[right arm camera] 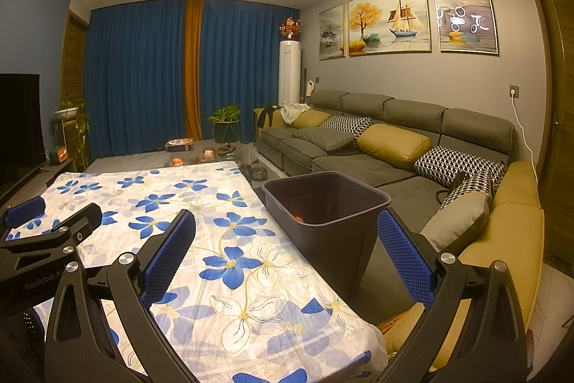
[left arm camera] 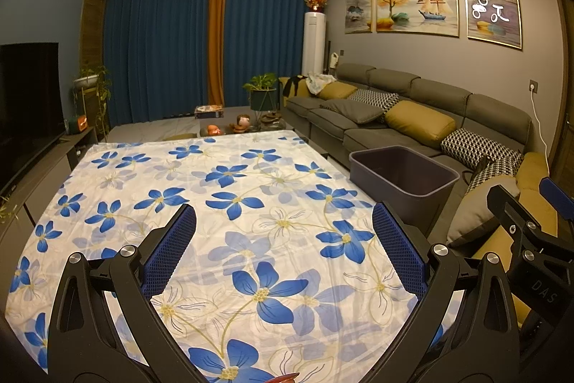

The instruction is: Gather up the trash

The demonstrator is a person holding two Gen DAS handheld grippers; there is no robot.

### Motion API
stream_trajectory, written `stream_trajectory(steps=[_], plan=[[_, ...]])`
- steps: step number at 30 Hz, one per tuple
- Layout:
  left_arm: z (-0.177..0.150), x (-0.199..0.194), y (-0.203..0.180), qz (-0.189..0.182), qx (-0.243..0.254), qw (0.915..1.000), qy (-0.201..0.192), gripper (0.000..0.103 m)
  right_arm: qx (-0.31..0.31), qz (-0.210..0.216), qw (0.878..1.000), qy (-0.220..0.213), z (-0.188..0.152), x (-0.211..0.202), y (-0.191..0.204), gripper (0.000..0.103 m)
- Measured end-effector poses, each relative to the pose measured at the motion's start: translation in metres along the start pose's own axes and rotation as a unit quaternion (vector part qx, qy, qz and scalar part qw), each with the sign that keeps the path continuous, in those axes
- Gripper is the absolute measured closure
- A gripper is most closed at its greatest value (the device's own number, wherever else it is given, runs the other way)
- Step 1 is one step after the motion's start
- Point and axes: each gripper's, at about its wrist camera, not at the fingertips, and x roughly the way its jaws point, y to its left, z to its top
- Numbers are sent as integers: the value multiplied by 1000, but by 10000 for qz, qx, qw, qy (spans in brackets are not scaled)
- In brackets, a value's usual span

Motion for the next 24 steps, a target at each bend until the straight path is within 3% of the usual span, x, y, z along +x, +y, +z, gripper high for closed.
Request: stream_trajectory(steps=[24], plan=[[-1,0,0,-20,-9,10000,14,6,-1,2,10000,9,1,-1,0,5]])
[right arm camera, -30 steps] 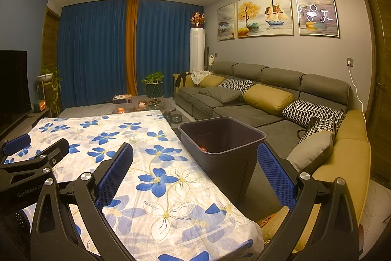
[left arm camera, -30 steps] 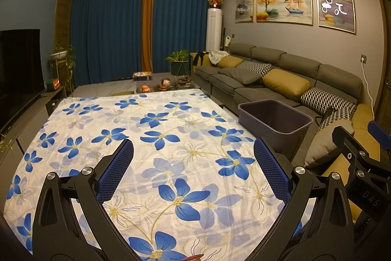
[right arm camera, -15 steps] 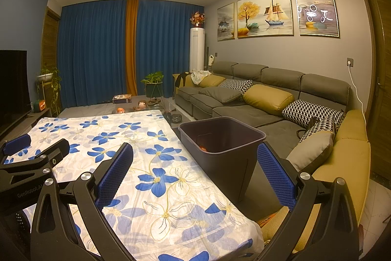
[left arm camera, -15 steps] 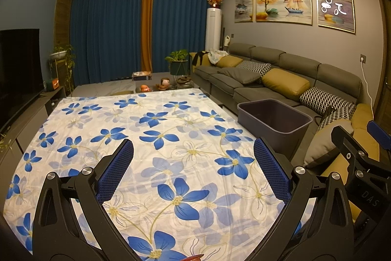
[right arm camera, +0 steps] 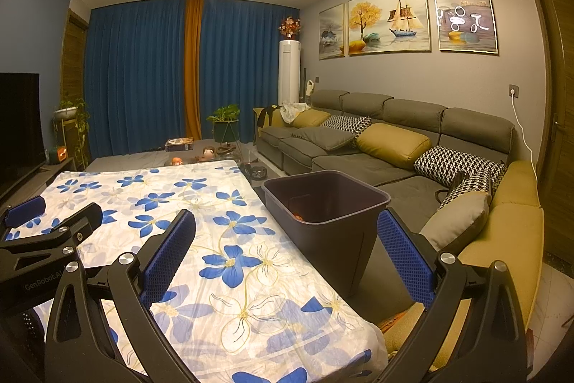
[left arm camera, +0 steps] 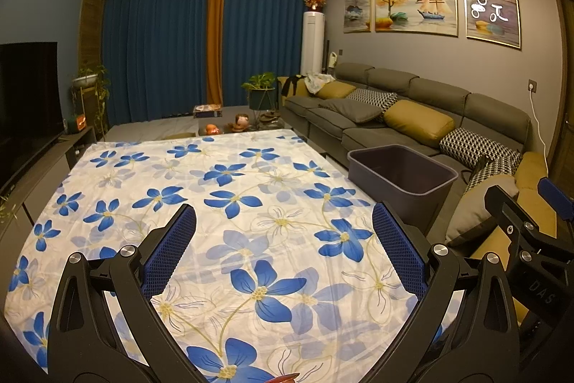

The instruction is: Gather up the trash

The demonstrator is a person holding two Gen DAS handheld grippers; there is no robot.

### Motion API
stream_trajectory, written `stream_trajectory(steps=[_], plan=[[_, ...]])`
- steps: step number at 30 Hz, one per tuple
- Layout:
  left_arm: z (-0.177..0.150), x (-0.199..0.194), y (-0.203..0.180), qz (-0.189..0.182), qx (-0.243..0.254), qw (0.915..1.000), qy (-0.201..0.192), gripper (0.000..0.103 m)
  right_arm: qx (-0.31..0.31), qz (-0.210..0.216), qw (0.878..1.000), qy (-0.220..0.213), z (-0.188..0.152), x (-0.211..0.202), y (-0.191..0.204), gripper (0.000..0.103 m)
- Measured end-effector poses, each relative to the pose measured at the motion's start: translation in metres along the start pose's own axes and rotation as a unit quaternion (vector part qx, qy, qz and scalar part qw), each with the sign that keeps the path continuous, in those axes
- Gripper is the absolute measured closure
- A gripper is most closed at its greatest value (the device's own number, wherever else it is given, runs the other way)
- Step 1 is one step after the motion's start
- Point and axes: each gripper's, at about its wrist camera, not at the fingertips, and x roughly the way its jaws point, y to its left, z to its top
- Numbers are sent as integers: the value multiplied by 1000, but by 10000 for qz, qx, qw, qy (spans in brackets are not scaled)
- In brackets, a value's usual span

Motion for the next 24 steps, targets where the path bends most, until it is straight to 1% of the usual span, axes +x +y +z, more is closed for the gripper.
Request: stream_trajectory(steps=[10,22,24], plan=[[0,0,-1,-1,8,10000,-3,6,1,-1,10000,-3,0,0,0,5],[-7,0,-5,-69,52,10000,-5,6,-1,3,10000,-6,0,0,-1,5],[-8,0,-6,-99,76,9999,10,9,1,0,10000,-1,0,0,-1,5]])
